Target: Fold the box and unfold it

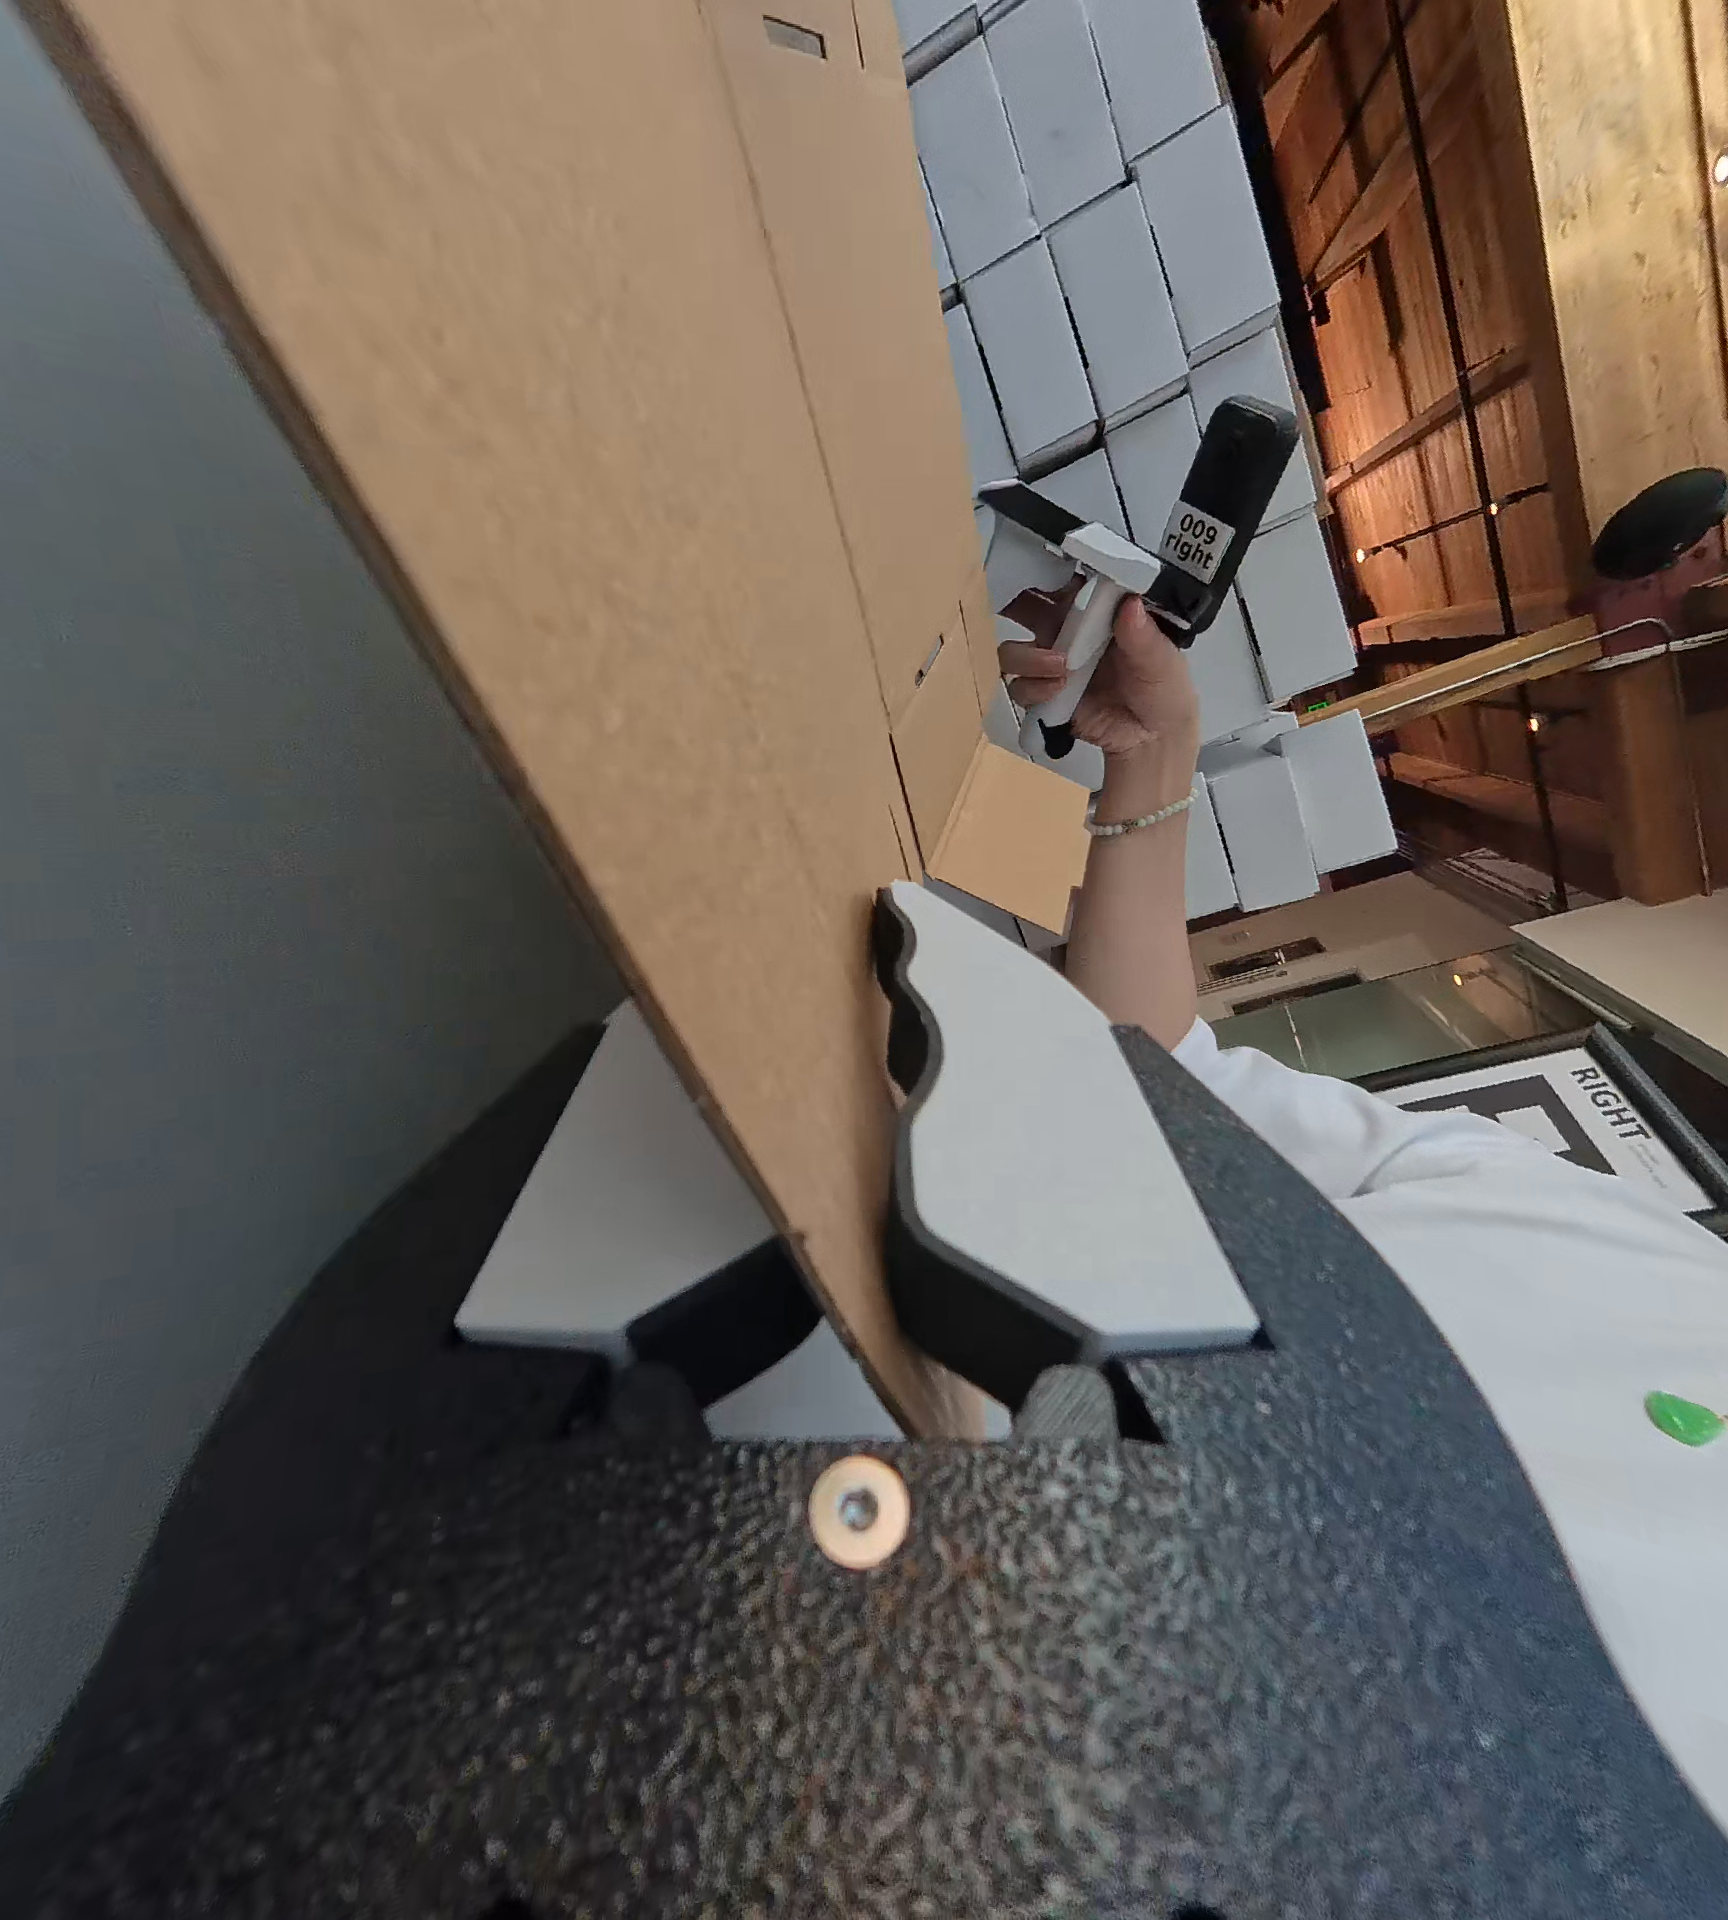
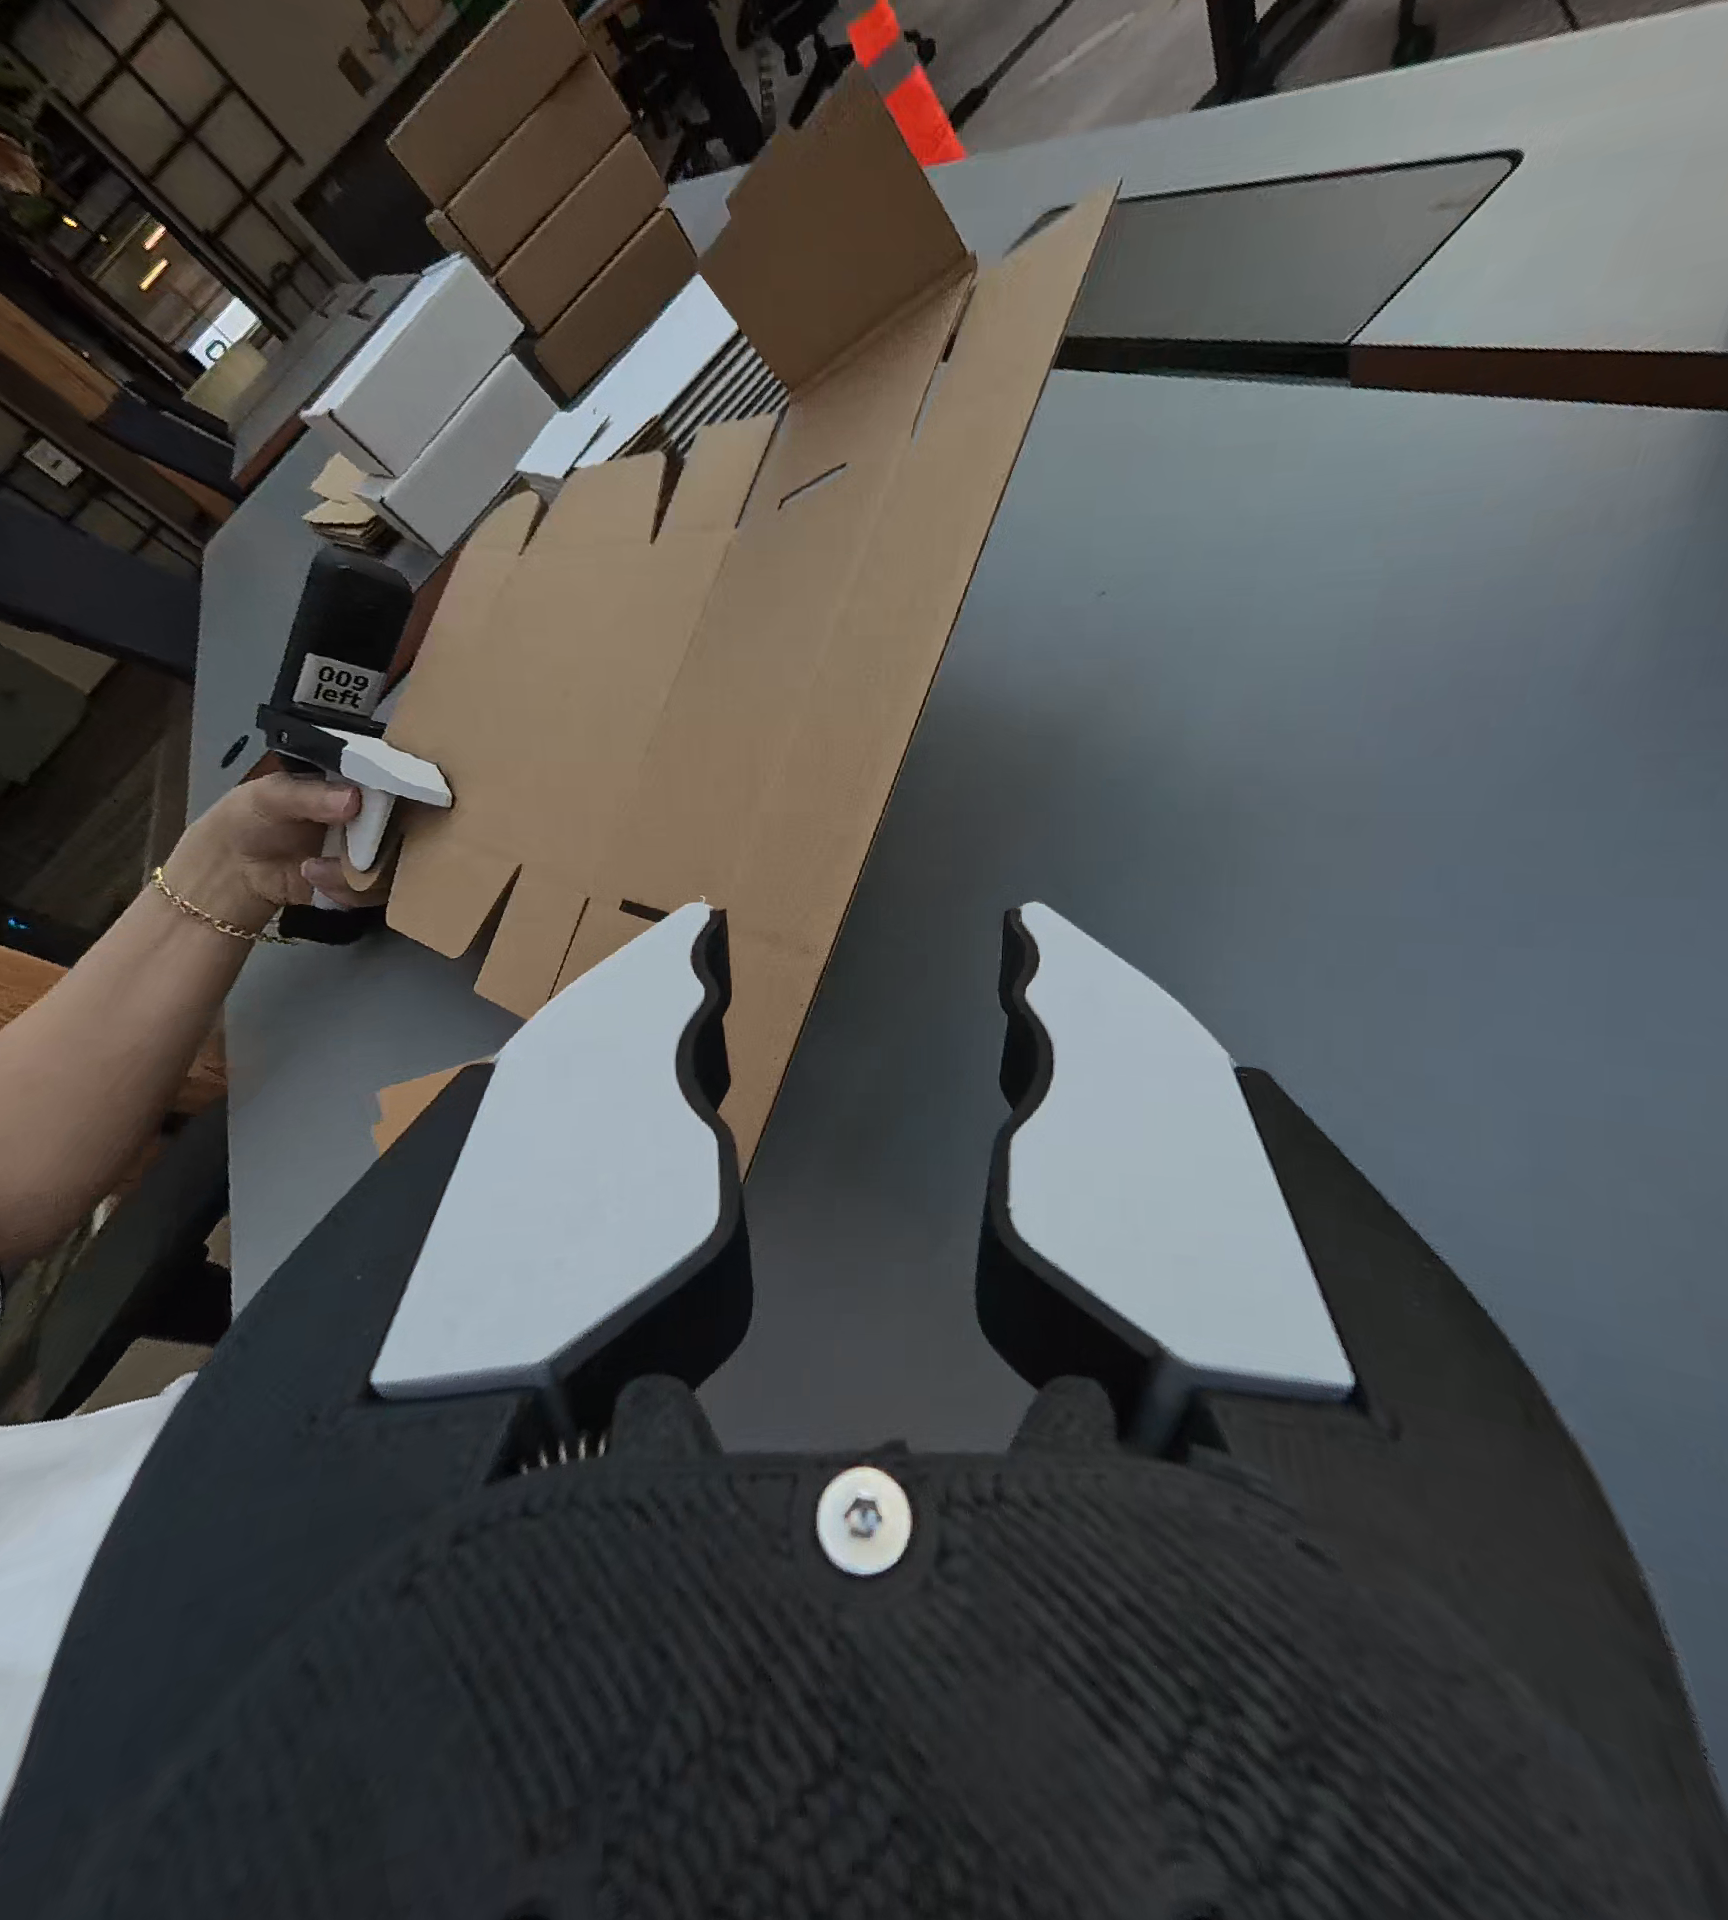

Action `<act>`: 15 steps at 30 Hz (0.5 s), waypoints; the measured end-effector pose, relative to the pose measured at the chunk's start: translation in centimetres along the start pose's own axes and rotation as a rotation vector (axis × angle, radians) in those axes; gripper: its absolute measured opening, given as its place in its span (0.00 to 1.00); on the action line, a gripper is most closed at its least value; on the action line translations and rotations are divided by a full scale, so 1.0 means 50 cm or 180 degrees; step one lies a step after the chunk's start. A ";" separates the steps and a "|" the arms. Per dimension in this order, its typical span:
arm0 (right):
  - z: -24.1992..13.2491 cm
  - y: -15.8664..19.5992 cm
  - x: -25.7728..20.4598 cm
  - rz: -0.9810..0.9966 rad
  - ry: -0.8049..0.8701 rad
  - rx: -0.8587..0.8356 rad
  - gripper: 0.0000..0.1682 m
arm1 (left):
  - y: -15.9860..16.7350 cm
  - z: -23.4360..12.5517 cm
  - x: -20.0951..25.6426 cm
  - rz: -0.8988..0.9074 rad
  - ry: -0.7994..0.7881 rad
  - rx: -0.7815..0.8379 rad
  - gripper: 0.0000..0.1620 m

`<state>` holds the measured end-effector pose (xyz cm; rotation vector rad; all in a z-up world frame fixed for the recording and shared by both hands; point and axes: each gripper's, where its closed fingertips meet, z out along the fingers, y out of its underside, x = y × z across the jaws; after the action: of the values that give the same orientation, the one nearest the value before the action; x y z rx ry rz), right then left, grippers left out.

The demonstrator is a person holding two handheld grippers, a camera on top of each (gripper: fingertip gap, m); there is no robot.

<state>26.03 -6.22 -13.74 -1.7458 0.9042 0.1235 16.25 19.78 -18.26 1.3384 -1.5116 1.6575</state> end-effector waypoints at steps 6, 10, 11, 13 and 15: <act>0.038 0.021 -0.048 0.0195 -0.0625 -0.0629 0.24 | 0.021 0.012 0.022 0.0222 0.0086 0.0035 0.03; 0.056 0.026 -0.083 0.0259 -0.1004 -0.0893 0.04 | 0.031 0.005 0.023 0.0342 -0.0033 0.0089 0.03; 0.054 0.025 -0.101 0.0279 -0.1193 -0.0954 0.03 | 0.036 0.000 0.019 0.0358 -0.0108 0.0078 0.03; 0.055 0.028 -0.113 0.0211 -0.1281 -0.1094 0.02 | 0.048 -0.016 0.013 0.0362 -0.0281 0.0001 0.10; 0.055 0.041 -0.100 0.0045 -0.1131 -0.1367 0.01 | 0.050 -0.049 0.010 0.0486 -0.0573 -0.0052 0.26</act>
<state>22.21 -1.52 -13.88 -2.0234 0.6574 0.6568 13.10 21.41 -18.62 1.4268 -1.7668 1.6482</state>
